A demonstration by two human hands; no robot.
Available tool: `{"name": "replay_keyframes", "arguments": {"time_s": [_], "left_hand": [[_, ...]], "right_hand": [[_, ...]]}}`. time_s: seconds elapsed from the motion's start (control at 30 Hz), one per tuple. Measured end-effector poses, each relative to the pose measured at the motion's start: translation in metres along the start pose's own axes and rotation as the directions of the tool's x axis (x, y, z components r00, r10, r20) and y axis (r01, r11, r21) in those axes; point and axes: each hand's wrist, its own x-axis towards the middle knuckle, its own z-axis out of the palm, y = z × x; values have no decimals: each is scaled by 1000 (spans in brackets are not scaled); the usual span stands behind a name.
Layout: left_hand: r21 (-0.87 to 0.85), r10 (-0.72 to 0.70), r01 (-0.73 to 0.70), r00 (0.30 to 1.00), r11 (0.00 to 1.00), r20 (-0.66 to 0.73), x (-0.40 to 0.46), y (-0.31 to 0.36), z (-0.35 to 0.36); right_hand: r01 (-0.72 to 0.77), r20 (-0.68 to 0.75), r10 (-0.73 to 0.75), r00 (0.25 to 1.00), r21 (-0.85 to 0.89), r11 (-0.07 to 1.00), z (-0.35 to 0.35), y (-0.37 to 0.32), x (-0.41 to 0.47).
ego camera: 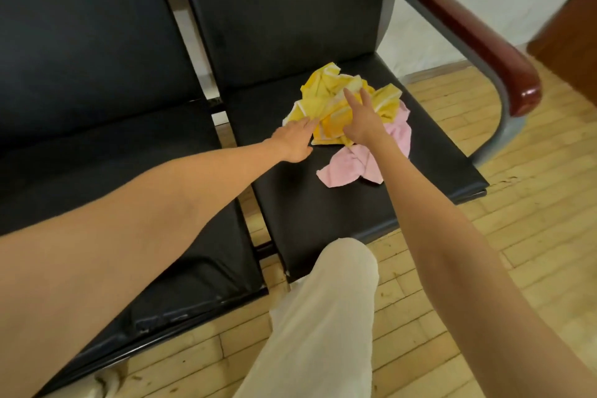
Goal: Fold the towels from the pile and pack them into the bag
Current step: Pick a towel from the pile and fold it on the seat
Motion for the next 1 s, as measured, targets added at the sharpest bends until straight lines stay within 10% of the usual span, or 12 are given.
{"name": "replay_keyframes", "arguments": {"time_s": [0.13,0.43,0.63,0.83,1.0], "left_hand": [[84,-27,24,999,996,40,25,-6,5],[341,93,-80,995,937,-23,11,-32,8],[284,102,-80,993,956,-63,-37,-48,18],[-216,-79,7,942,976,-327,-102,-58,16],[-605,-444,-33,647,796,-620,-174,-71,-39]], "right_hand": [[-36,153,40,987,-26,999,25,20,3],[88,18,-87,996,-304,948,54,13,-22],[1,-183,39,982,214,977,37,-25,-44],[33,-308,200,930,613,789,-6,-89,-74],[201,-363,121,924,729,654,-22,-147,-100]]}}
